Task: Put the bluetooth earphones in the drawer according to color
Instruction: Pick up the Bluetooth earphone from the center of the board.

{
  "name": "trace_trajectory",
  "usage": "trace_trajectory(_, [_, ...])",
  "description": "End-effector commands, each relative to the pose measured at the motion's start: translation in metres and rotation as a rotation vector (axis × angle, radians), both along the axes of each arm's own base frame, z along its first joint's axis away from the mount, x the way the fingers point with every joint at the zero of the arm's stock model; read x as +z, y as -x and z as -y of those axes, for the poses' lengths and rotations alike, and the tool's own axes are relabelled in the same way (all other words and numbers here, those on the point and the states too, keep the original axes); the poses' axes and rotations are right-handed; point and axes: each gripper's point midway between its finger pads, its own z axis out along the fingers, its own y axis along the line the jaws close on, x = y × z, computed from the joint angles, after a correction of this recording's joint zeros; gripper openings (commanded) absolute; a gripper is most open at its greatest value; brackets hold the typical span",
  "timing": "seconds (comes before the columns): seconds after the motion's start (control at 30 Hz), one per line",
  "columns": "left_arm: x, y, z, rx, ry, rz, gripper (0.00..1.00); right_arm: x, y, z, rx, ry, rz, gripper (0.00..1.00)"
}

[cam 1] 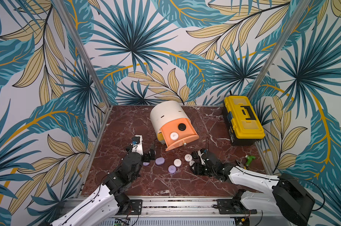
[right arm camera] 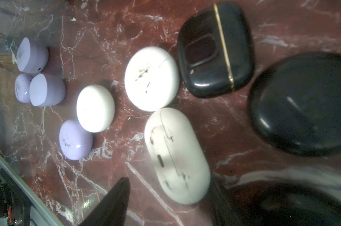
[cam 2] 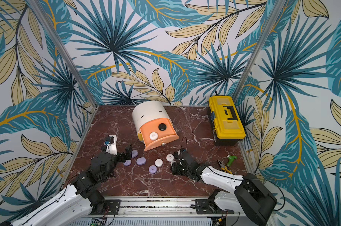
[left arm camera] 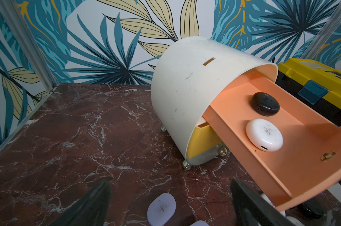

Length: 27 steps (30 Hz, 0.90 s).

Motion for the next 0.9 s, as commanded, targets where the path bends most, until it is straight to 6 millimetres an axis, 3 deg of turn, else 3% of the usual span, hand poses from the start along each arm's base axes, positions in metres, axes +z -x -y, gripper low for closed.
trace_trajectory(0.0, [0.0,-0.001,0.001,-0.005,0.011,0.007,1.0,-0.003,-0.004,0.005,-0.038,0.044,0.035,0.65])
trace_trajectory(0.3, [-0.003,-0.001,0.003,-0.011,0.009,-0.001,1.0,-0.006,-0.013,0.015,-0.078,0.156,0.095,0.62])
trace_trajectory(0.47, [-0.004,-0.002,0.002,-0.008,0.004,-0.003,1.0,-0.007,-0.003,-0.006,-0.005,0.191,0.122,0.62])
trace_trajectory(0.63, [-0.002,-0.001,0.003,-0.011,0.004,0.001,1.0,-0.007,0.001,-0.012,0.011,0.199,0.147,0.62])
trace_trajectory(0.87, [-0.001,-0.001,0.002,-0.012,0.003,0.003,1.0,-0.018,-0.005,0.003,-0.066,0.308,0.128,0.61])
